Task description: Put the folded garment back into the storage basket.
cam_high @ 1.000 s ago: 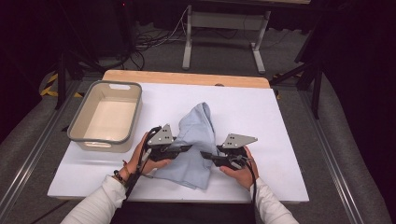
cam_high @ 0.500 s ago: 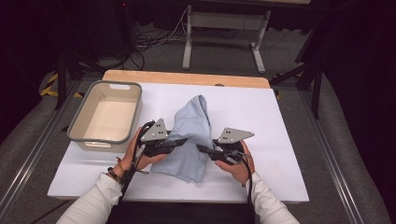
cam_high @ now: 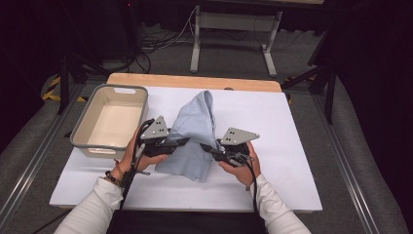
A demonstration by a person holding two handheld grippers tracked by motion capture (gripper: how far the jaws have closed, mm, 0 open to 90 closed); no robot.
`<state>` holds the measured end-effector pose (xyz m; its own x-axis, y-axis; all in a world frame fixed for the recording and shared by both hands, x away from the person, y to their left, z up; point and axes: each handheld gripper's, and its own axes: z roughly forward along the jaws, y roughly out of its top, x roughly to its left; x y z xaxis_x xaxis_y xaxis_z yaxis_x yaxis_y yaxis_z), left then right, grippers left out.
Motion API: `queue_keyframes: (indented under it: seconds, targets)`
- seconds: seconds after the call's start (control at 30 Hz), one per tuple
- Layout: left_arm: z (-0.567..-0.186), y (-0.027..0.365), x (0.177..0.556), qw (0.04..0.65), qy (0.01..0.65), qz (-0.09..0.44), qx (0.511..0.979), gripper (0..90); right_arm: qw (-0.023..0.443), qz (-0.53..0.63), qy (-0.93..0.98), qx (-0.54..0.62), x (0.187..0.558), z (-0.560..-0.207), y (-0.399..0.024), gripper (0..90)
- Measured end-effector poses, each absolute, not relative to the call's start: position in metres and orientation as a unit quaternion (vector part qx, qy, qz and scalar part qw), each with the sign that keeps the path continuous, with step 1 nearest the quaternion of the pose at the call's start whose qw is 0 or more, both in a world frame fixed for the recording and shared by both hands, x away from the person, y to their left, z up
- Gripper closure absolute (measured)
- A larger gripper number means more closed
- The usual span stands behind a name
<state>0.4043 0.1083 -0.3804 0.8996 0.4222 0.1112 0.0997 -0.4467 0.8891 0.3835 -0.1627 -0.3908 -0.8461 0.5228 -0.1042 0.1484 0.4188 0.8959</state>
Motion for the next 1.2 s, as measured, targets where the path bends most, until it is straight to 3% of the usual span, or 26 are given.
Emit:
queue_keyframes:
  seconds: [0.47,0.8,1.2]
  targets:
    - [-0.384,0.125,0.404,0.500,0.169,0.144,0.837,63.7,0.204,0.494,0.823,0.192,0.382,-0.385,-0.151,74.5]
    - [-0.370,0.135,0.398,0.498,0.176,0.190,0.827,69.9,0.207,0.511,0.812,0.190,0.387,-0.376,-0.141,74.3]
    - [-0.349,0.163,0.397,0.502,0.199,0.214,0.814,70.3,0.219,0.526,0.804,0.171,0.396,-0.355,-0.111,73.9]
